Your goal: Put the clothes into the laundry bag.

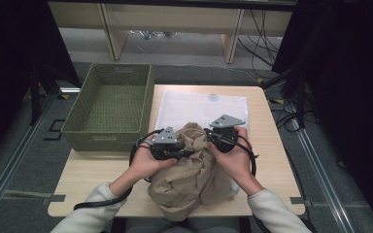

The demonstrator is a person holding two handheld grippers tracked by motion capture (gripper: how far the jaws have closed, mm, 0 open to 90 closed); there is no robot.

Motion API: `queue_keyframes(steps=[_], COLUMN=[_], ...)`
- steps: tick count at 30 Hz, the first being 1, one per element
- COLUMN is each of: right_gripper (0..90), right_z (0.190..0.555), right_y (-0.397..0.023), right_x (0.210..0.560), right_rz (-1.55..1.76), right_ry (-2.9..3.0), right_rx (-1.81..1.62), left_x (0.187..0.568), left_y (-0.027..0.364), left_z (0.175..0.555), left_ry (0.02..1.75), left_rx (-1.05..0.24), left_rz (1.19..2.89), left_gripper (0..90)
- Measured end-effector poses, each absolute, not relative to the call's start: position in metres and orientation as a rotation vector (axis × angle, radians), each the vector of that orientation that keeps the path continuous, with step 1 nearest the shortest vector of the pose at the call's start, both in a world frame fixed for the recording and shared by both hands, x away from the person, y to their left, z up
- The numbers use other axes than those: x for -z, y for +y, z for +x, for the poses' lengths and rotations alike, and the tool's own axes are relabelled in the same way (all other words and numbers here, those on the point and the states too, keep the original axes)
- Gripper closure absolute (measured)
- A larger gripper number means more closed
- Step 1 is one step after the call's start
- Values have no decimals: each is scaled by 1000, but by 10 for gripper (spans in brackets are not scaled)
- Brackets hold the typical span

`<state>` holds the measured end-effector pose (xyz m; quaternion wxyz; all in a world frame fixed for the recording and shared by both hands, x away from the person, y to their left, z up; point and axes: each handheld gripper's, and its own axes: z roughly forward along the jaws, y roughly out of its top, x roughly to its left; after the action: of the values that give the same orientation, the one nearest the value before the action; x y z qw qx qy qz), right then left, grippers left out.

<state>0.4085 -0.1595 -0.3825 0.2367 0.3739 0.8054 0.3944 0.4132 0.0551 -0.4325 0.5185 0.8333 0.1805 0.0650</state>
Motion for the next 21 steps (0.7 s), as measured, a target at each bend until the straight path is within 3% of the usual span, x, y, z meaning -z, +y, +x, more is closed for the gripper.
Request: queue_keyframes(steps=[16,20,21], right_gripper=[895,895,894], right_z=[403,401,400], right_y=[-156,-154,-153], right_x=[375,374,374], right_rz=[971,948,962], right_ry=[2201,2210,2211], right_rx=[-1125,-1130,-1129], left_x=[457,458,461], left_y=[28,27,24], left_z=[432,437,435], left_ry=[497,516,561], left_rx=[-182,-197,-139], left_rz=[2148,2149,2097], left_gripper=[843,813,783])
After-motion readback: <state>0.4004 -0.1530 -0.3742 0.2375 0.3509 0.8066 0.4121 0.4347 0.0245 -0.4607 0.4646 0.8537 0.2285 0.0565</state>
